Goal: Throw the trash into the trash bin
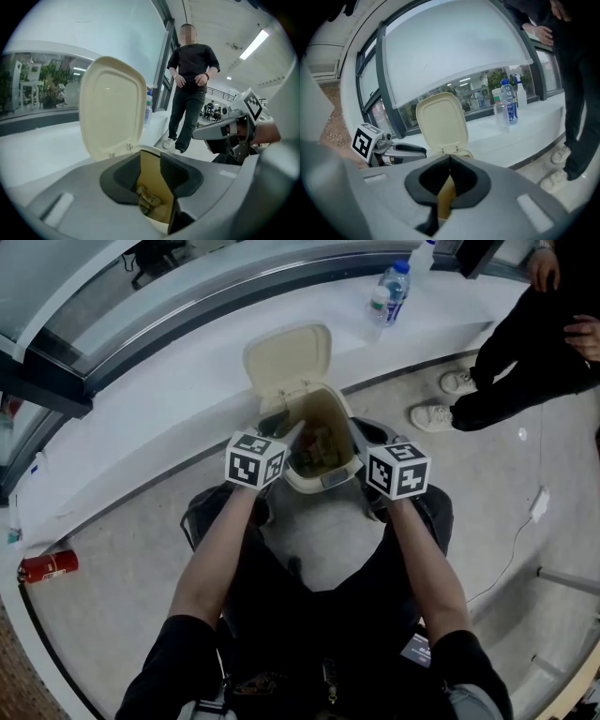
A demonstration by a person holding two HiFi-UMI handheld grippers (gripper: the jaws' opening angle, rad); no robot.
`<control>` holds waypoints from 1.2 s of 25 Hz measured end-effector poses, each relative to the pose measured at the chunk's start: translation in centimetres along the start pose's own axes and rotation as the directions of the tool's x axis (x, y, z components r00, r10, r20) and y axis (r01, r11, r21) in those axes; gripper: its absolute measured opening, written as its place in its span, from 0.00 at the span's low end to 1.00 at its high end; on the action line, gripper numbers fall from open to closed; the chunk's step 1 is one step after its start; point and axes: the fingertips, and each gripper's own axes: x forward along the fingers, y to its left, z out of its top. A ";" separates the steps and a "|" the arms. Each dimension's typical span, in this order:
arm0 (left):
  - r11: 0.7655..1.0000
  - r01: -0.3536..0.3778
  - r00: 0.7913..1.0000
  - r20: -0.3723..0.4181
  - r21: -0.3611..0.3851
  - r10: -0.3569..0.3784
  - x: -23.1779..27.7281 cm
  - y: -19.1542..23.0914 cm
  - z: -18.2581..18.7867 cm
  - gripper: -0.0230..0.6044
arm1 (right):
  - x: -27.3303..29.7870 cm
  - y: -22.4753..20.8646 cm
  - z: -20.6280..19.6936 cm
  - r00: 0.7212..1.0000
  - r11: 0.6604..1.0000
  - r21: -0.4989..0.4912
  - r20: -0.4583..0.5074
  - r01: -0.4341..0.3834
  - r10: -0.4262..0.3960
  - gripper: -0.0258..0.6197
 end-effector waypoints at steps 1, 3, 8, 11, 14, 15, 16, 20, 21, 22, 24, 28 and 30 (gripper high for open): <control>1.000 -0.022 1.000 0.010 0.008 0.022 -0.5 0.5 0.3 0.21 | 0.0 0.1 0.3 1.000 1.000 0.000 0.005 0.000 0.000 0.04; 0.998 -0.064 0.998 0.026 0.013 0.064 -1.5 1.7 0.8 0.05 | 0.0 0.3 0.7 1.000 1.000 -0.003 0.012 -0.003 0.003 0.04; 0.989 -0.148 0.986 0.071 0.000 0.147 -4.0 5.1 3.3 0.05 | 0.3 0.8 1.8 1.000 1.000 -0.016 0.026 -0.007 0.007 0.04; 0.976 -0.216 0.970 0.111 -0.005 0.215 -5.6 7.8 5.3 0.05 | 0.5 1.1 2.3 0.999 1.000 -0.024 0.030 -0.012 0.013 0.04; 0.961 -0.276 0.952 0.143 0.005 0.272 -6.8 10.8 7.9 0.05 | 0.6 1.2 2.9 0.999 1.000 -0.029 0.032 -0.011 0.012 0.04; 0.958 -0.287 0.948 0.152 0.016 0.281 -7.0 11.6 9.0 0.05 | 0.6 1.2 3.2 0.999 0.999 -0.032 0.035 -0.009 0.010 0.04; 0.956 -0.292 0.945 0.159 0.029 0.284 -7.0 12.3 10.1 0.05 | 0.5 1.2 3.5 0.999 0.999 -0.036 0.037 -0.007 0.008 0.04; 0.962 -0.256 0.957 0.162 0.094 0.239 -5.8 13.5 14.1 0.05 | 0.4 1.8 4.6 0.999 0.998 -0.064 0.042 -0.006 0.008 0.04; 0.967 -0.228 0.966 0.154 0.112 0.210 -5.2 13.4 14.9 0.05 | 0.4 1.9 4.9 0.999 0.997 -0.072 0.042 -0.004 0.007 0.04; 0.972 -0.196 0.974 0.143 0.130 0.177 -4.5 13.1 15.6 0.05 | 0.3 2.0 5.1 0.999 0.997 -0.080 0.042 -0.002 0.005 0.04; 0.978 -0.135 0.986 0.123 0.159 0.116 -3.5 12.5 16.7 0.05 | 0.1 1.8 5.5 0.999 0.996 -0.092 0.044 0.006 -0.002 0.04; 0.982 -0.026 0.996 0.088 0.189 0.009 -3.0 10.9 17.5 0.05 | -0.4 1.0 6.3 0.998 0.995 -0.096 0.055 0.025 -0.019 0.04; 0.979 0.026 0.997 0.068 0.201 -0.040 -3.1 9.8 17.2 0.05 | -0.6 0.8 6.6 0.998 0.995 -0.093 0.061 0.027 -0.022 0.04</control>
